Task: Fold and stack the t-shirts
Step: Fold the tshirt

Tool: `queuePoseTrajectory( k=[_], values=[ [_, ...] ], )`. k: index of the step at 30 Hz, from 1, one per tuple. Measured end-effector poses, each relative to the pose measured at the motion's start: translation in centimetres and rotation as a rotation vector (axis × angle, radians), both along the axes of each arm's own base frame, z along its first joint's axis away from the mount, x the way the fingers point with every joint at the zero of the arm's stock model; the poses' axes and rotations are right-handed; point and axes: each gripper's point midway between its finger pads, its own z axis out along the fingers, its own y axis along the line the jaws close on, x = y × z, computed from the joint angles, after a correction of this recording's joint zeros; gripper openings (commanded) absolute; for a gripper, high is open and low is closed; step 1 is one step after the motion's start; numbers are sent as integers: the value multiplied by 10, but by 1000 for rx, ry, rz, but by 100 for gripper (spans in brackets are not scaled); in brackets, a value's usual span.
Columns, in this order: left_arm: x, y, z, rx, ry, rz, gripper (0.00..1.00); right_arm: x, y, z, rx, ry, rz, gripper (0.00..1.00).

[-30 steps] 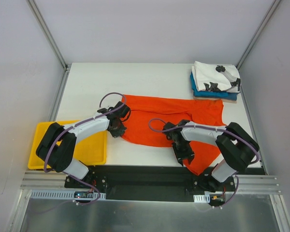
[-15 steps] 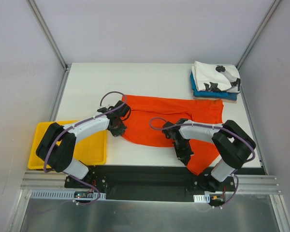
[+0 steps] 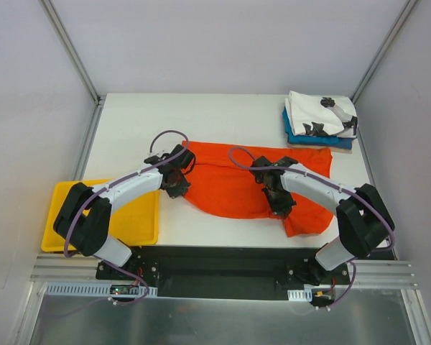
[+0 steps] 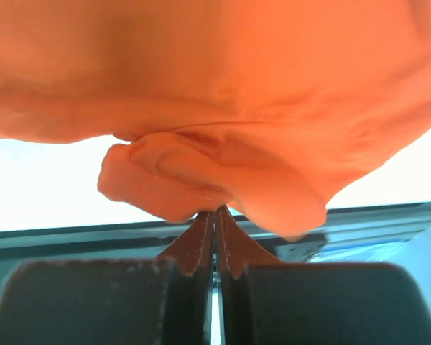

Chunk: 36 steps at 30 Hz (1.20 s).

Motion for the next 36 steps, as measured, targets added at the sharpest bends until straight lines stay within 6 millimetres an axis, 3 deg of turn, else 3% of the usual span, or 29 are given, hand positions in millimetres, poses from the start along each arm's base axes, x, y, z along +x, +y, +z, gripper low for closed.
queuePoseTrajectory(
  k=[8, 13, 23, 31, 33, 34, 36],
  values=[
    [30, -12, 27, -36, -74, -13, 0, 57, -16, 39, -50, -129, 25, 1],
    [48, -9, 29, -35, -79, 10, 0, 89, -28, 52, -109, -169, 32, 1],
    [78, 1, 27, -32, -72, 75, 0, 154, -41, 61, -163, -187, 73, 1],
    [104, 4, 22, -22, -76, 112, 0, 189, -48, 65, -197, -191, 105, 1],
    [107, 7, 19, -19, -71, 122, 11, 197, -50, 62, -207, -183, 115, 1],
    [109, 9, 17, -16, -66, 127, 14, 203, -52, 61, -213, -179, 124, 5],
    [113, 13, 13, -9, -56, 132, 32, 211, -54, 58, -222, -175, 138, 13]
  ],
)
